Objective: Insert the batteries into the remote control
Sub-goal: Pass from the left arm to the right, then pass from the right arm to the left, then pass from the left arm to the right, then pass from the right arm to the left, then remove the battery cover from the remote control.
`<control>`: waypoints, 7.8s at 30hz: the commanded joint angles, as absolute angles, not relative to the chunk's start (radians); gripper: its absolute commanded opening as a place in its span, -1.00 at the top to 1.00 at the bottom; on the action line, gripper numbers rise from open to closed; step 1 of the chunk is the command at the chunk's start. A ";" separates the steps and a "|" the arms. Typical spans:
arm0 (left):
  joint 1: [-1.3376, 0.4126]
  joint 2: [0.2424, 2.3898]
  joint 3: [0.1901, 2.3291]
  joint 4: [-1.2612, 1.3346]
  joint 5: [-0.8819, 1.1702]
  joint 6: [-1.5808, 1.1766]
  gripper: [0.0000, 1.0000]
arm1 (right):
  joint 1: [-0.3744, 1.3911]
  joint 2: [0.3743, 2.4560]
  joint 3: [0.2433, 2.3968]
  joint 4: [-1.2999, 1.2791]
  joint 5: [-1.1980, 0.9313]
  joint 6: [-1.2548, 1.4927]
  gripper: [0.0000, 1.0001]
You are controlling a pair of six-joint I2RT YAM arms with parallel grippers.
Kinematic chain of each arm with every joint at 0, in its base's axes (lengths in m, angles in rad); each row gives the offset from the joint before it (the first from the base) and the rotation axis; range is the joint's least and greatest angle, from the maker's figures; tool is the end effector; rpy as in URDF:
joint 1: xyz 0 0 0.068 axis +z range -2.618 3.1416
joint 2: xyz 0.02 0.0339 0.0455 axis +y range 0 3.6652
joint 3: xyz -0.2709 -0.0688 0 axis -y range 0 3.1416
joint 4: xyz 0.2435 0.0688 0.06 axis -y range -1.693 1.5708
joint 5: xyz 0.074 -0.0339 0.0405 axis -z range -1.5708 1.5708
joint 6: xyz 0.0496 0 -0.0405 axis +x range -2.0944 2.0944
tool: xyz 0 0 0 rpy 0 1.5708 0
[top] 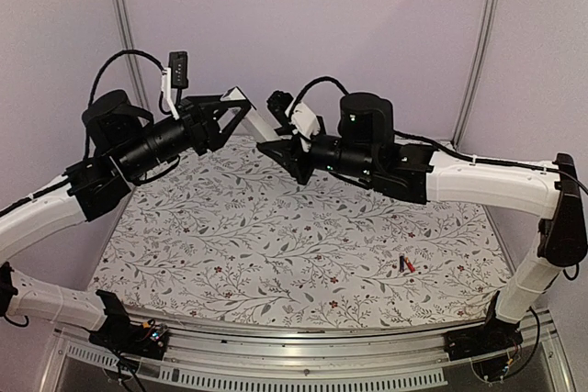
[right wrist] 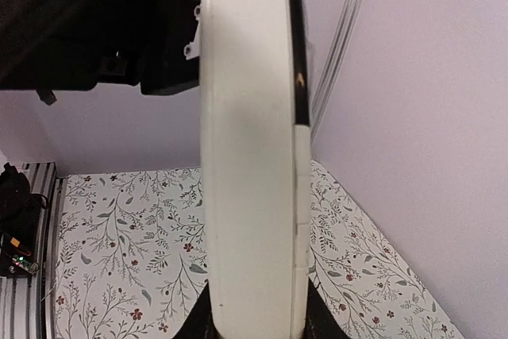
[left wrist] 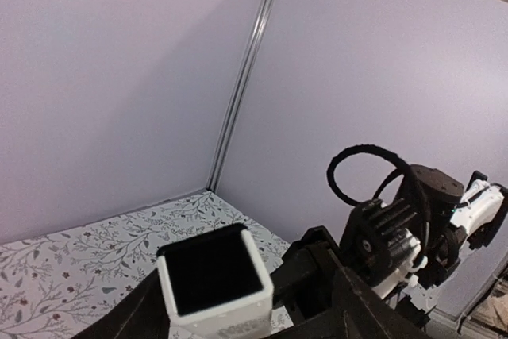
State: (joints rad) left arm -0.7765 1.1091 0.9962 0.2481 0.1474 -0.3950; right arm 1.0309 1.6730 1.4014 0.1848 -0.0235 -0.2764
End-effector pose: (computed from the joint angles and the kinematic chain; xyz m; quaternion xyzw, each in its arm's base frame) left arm 0.1875 -0.1944 0.4048 0.1788 0.6335 -0.4556 0.5992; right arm 0.2156 0.3621 0.3647 -0.4545 0.5803 0.2570 0.6250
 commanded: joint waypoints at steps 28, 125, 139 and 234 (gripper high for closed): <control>-0.778 1.081 0.981 0.275 0.507 -0.109 -0.27 | 0.876 1.632 1.509 -0.083 -0.899 -0.248 1.00; -0.796 1.035 0.937 0.262 0.620 0.019 -0.17 | 0.989 1.610 1.603 -0.225 -0.738 -0.373 1.00; -0.816 1.031 0.910 0.299 0.630 -0.024 1.00 | 0.991 1.616 1.604 -0.210 -0.697 -0.362 0.69; -0.793 1.014 0.974 0.592 0.372 -0.640 1.00 | 1.048 1.373 1.263 0.361 -0.313 -0.942 0.38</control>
State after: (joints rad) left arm -0.7975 1.0267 0.9848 0.5716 0.3763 -0.6430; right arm 1.0409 1.3643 1.2362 0.3988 -0.3073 -0.9314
